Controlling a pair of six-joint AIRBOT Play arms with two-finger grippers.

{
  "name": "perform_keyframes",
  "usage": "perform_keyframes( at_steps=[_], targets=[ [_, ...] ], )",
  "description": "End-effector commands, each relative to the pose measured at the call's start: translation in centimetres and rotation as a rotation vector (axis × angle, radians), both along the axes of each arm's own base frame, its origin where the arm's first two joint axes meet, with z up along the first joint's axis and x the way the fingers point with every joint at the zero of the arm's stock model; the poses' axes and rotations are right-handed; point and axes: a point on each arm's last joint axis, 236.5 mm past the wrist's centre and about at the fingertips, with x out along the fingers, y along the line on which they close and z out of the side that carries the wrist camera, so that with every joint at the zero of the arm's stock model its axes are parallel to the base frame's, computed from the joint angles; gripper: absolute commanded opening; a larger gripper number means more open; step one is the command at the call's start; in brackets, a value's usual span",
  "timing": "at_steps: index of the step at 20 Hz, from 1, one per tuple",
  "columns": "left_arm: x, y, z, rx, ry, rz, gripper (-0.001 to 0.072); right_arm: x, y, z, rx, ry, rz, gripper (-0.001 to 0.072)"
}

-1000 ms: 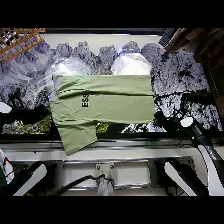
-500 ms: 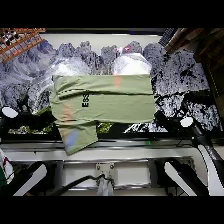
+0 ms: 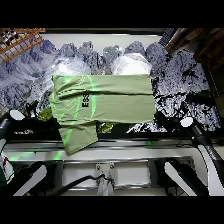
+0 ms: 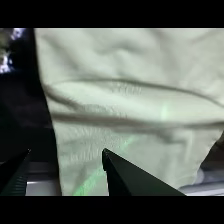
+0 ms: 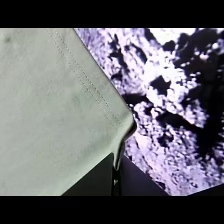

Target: Fold the clothes and pants, and hang the long-sleeved shirts on hangers.

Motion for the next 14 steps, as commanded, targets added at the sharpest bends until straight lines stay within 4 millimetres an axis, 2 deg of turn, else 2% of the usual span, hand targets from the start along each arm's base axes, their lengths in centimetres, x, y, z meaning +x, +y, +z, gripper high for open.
perform_keyframes(
  at_steps=[1,6,12,14],
  targets=[
    [-0.16,-0.92,-0.27,-0.004,-0.004,-0.027,0.0470,0.00,0.13,0.04,0.007,0.002,-0.002,0.0018],
    [0.50,-1.86,-0.27,0.002,-0.039,-0.055,0.0469,-0.29,0.46,0.02,0.020,0.014,0.002,0.0018],
    [0.60,-1.69,-0.41,0.010,-0.043,-0.057,0.0469,-0.50,0.62,0.00,0.026,0.022,0.007,0.0018],
    [0.34,-1.70,-1.03,0.007,-0.016,-0.058,0.0469,-0.54,0.65,-0.01,0.027,0.024,0.008,0.0018]
  ],
)
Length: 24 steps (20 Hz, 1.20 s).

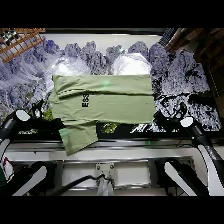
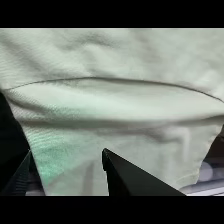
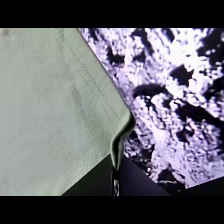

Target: Fold the clothes and pants, and hang the long-sleeved shirts on hangers.

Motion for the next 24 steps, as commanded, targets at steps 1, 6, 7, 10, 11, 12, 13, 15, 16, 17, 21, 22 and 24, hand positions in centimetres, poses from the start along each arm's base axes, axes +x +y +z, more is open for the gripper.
perform_keyframes(
  at_steps=[1,6,7,10,11,12,13,15,16,17,21,22,24],
  targets=[
    [-0.3,0.0,-0.9,-0.001,0.035,-0.001,0.0469,-0.1,0.1,0.0,0.004,0.005,0.006,0.0018],
    [-0.4,-0.9,-1.3,-0.044,0.051,-0.007,0.0374,-0.3,0.2,0.0,0.005,0.010,0.009,0.0018],
    [-0.1,-1.5,-1.0,-0.072,0.035,-0.017,0.0356,-0.3,0.2,0.0,0.003,0.010,0.010,0.0018],
    [0.9,-3.2,-0.1,-0.152,-0.012,-0.016,0.0197,-0.2,0.1,0.0,0.000,0.006,0.007,0.0018],
    [1.0,-3.3,0.0,-0.157,-0.016,-0.017,0.0094,-0.1,0.1,0.0,0.000,0.005,0.007,0.0018],
    [0.9,-3.3,0.1,-0.159,-0.017,-0.026,0.0007,-0.2,0.1,0.0,0.000,0.006,0.007,0.0018],
    [0.8,-3.3,0.2,-0.163,-0.016,-0.031,0.0008,-0.2,0.1,0.0,0.001,0.007,0.008,0.0018],
    [1.0,-3.3,1.3,-0.168,-0.039,-0.043,0.0008,-0.4,0.3,0.2,0.000,0.006,0.030,0.0019],
    [1.2,-3.4,2.3,-0.166,-0.076,-0.067,0.0007,-0.7,0.5,0.5,-0.004,-0.001,0.056,0.0019],
    [1.5,-3.4,3.3,-0.163,-0.116,-0.083,0.0007,-1.0,0.5,1.0,-0.017,-0.008,0.084,0.0018],
    [0.6,-4.0,8.3,-0.157,-0.268,-0.142,0.0007,-3.7,-0.4,3.8,-0.135,-0.039,0.205,0.0018],
    [-0.4,-4.4,9.1,-0.164,-0.268,-0.171,0.0006,-4.8,-1.3,4.4,-0.195,-0.037,0.234,0.0018],
    [-2.0,-5.2,10.0,-0.170,-0.272,-0.233,0.0007,-6.3,-3.0,5.7,-0.280,-0.041,0.237,0.0018]
  ],
)
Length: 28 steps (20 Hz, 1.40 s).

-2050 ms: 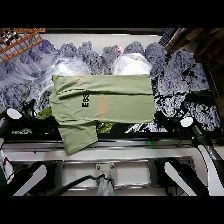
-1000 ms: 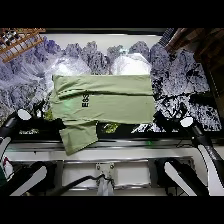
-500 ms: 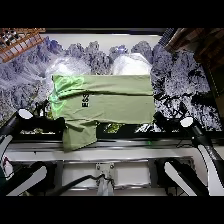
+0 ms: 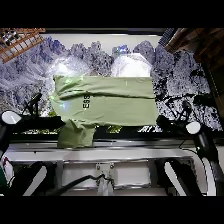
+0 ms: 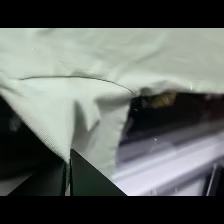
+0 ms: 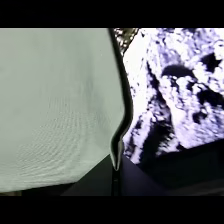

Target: Fold the clothes and pants, and hang the long-sleeved shirts on hangers.

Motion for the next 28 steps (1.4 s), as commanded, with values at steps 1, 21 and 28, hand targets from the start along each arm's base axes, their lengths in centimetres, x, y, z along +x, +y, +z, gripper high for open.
perform_keyframes(
  at_steps=[1,21,28],
  targets=[
    [-2.4,-1.3,2.3,-0.003,-0.048,-0.091,0.0007,-2.6,-2.4,2.1,-0.148,-0.022,0.033,0.0018],
    [24.1,4.3,5.1,0.116,-0.595,0.254,0.0006,19.9,-2.9,3.4,0.057,-0.145,0.036,0.0021],
    [26.9,5.1,0.1,0.132,-0.504,0.264,0.0006,28.2,-1.8,2.7,0.021,-0.207,0.124,0.0021]
  ],
)
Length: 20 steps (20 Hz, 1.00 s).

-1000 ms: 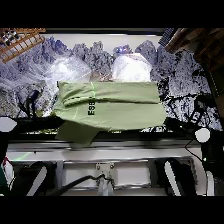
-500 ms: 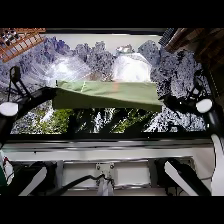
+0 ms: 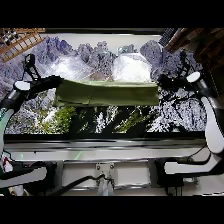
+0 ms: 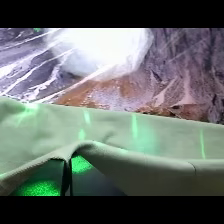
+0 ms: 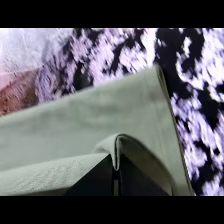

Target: Fold the clothes and pants, and hang the long-sleeved shirts on hangers.

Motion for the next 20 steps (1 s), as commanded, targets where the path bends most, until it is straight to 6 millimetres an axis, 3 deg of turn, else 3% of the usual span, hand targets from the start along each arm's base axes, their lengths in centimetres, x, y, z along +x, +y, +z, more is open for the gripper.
perform_keyframes(
  at_steps=[1,5,7,8,9,10,11,12,17,20],
  targets=[
    [1.1,1.1,-2.2,0.012,0.028,0.027,0.0006,3.9,0.4,-1.0,0.002,-0.017,0.016,0.0021],
    [2.2,2.9,-3.1,0.042,0.008,0.093,0.0006,4.9,0.2,-3.6,0.020,0.029,-0.001,0.0022],
    [2.4,2.7,-3.7,0.052,0.007,0.097,0.0007,4.9,0.1,-4.7,0.020,0.044,-0.005,0.0043],
    [2.4,2.3,-4.1,0.053,0.013,0.092,0.0014,5.0,0.1,-5.0,0.023,0.047,-0.012,0.0178],
    [2.4,2.1,-4.3,0.051,0.018,0.089,0.0074,5.0,0.1,-5.0,0.025,0.049,-0.014,0.0357],
    [2.4,1.9,-4.4,0.050,0.020,0.086,0.0229,4.9,0.1,-4.9,0.025,0.049,-0.013,0.0425],
    [2.3,1.8,-4.3,0.045,0.021,0.084,0.0324,4.8,0.0,-4.6,0.023,0.050,-0.014,0.0424],
    [2.2,1.9,-3.9,0.039,0.020,0.082,0.0334,4.5,-0.4,-4.3,0.019,0.058,-0.022,0.0416],
    [1.4,3.7,1.3,0.010,-0.044,0.087,0.0334,0.5,-4.6,-3.9,-0.076,0.182,-0.003,0.0412],
    [-0.3,1.2,3.3,-0.061,-0.027,0.007,0.0334,-1.6,-5.7,-4.7,-0.048,0.247,0.015,0.0414]
  ],
)
